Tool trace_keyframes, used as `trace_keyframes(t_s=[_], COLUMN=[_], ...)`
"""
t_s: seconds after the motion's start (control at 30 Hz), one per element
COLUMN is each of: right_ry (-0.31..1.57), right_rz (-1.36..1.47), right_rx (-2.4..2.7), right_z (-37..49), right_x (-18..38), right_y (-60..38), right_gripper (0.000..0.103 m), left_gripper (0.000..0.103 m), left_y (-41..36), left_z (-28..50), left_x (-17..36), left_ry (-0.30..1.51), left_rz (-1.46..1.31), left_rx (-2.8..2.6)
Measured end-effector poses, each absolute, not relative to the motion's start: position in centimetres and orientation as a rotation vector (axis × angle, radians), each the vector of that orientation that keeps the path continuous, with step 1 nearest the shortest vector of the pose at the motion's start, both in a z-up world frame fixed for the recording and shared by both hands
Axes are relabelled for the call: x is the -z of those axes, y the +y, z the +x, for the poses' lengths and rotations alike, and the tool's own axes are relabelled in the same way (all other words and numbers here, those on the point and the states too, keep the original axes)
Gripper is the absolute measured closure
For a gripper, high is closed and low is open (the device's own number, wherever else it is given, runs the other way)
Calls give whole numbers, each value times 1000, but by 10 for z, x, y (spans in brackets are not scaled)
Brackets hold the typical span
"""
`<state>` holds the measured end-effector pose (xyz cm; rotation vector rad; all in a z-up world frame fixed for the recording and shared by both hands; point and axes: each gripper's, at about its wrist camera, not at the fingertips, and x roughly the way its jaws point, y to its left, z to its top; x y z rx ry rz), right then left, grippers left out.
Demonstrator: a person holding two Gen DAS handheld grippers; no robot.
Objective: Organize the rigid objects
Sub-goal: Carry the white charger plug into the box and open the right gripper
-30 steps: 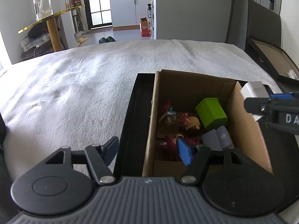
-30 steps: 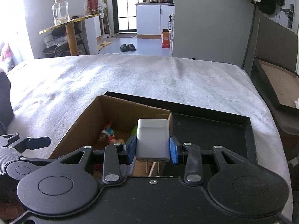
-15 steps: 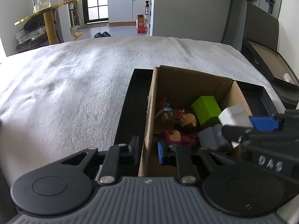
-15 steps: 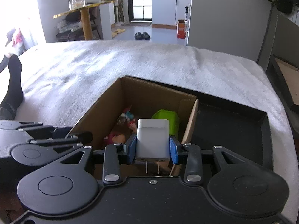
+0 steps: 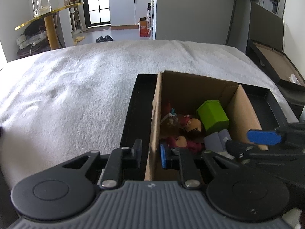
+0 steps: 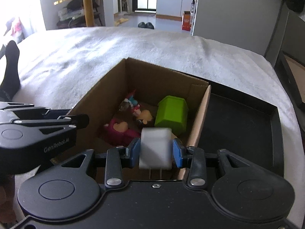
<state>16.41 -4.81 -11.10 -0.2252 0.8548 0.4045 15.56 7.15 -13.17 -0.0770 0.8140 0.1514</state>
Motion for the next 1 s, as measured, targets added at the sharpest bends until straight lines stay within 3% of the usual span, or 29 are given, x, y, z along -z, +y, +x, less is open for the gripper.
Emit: trace_keyframes(t_s=[0.23, 0.43, 0.57, 0.77, 0.83, 0.9, 1.0], right_ry=[823, 833, 819, 808, 809, 804, 787], right_rz=[-130, -28, 7, 70, 84, 99, 113], right_rx=[-425, -419, -392, -384, -382, -383, -379], right_z=[155, 149, 145, 140, 137, 133, 128], right_x=[92, 80, 77, 72, 70, 66, 59], right_y=[-72, -98, -111, -127, -130, -134, -138], right_gripper=[63, 55, 41, 40, 37, 29, 19], left_gripper=[84, 84, 84, 80, 73, 58, 43], left_y=[67, 59, 60, 62, 62, 61, 56], left_z=[155, 149, 145, 136, 134, 131, 125], left_x=[132, 114, 105, 84, 77, 69, 57], left_ry=[862, 869, 883, 902, 912, 908, 887], left_rz=[-55, -35, -47, -55, -60, -46, -17], left_rx=[-158, -134, -130, -125, -124, -124, -117])
